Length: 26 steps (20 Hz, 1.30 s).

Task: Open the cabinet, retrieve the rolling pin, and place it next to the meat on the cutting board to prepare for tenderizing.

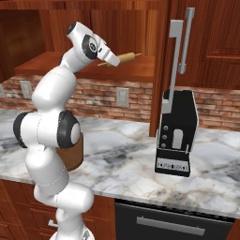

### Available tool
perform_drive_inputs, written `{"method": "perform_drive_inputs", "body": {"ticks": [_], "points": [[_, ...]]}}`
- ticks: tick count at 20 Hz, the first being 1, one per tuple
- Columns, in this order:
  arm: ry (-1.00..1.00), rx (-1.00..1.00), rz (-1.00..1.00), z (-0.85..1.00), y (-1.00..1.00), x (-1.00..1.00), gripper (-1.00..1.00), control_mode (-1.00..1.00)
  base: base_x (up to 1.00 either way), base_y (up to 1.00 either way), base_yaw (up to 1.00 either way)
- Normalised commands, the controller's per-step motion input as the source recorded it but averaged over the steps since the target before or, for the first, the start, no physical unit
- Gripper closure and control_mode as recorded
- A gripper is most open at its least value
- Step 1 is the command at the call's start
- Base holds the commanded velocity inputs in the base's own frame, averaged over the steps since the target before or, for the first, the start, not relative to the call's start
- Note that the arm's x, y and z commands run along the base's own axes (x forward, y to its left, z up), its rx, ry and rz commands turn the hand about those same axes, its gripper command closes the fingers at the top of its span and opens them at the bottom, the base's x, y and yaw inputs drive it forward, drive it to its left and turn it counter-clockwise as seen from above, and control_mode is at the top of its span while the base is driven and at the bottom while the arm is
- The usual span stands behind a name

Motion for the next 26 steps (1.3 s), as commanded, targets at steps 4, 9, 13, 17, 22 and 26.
{"method": "perform_drive_inputs", "body": {"ticks": [4,9,13,17,22,26], "points": [[-0.17,0.0,0.0,-0.03,0.04,-0.58,1.0,-1.0,0.0,0.0,0.0],[-0.03,0.02,-0.02,0.19,0.03,-0.51,1.0,-1.0,0.0,0.0,0.0],[0.02,0.04,-0.04,0.47,0.02,-0.4,1.0,-1.0,0.0,0.0,0.0],[0.07,0.07,-0.01,0.6,0.0,-0.34,1.0,-1.0,0.0,0.0,0.0],[0.05,0.05,0.0,0.3,0.07,-0.53,1.0,-1.0,0.0,0.0,0.0],[0.0,0.02,0.0,0.0,0.21,-0.81,1.0,-1.0,0.0,0.0,0.0]]}}
